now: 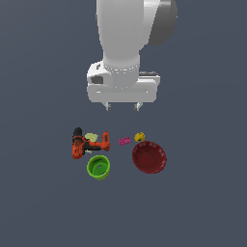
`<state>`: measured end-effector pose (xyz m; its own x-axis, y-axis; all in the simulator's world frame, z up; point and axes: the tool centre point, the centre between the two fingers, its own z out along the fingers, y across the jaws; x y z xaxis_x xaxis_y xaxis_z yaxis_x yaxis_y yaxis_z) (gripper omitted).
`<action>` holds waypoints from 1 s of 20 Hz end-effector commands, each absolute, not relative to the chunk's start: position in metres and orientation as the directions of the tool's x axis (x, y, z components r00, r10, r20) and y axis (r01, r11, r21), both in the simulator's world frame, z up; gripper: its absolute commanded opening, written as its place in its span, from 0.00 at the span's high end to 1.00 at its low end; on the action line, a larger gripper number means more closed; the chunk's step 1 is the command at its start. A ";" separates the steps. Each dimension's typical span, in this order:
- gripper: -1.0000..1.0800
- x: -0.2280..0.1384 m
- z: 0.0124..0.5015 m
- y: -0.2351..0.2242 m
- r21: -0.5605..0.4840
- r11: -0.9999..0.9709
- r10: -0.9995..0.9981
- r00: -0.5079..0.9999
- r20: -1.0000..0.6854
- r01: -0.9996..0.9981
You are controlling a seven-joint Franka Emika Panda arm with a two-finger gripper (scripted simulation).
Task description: Pick up a designated object from a clutter of objects.
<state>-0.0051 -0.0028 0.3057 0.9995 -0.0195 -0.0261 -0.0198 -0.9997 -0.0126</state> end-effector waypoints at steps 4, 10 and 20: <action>0.04 -0.004 0.308 0.001 -0.008 -1.000 -0.006 1.000 -0.024 -0.007; 0.04 -0.002 0.318 0.015 0.012 -0.999 0.053 0.999 -0.013 0.053; 0.04 -0.001 0.307 0.015 0.008 -1.000 0.001 1.000 -0.013 0.001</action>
<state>-0.0015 0.0150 0.3100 0.9998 0.0146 -0.0127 0.0147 -0.9999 0.0085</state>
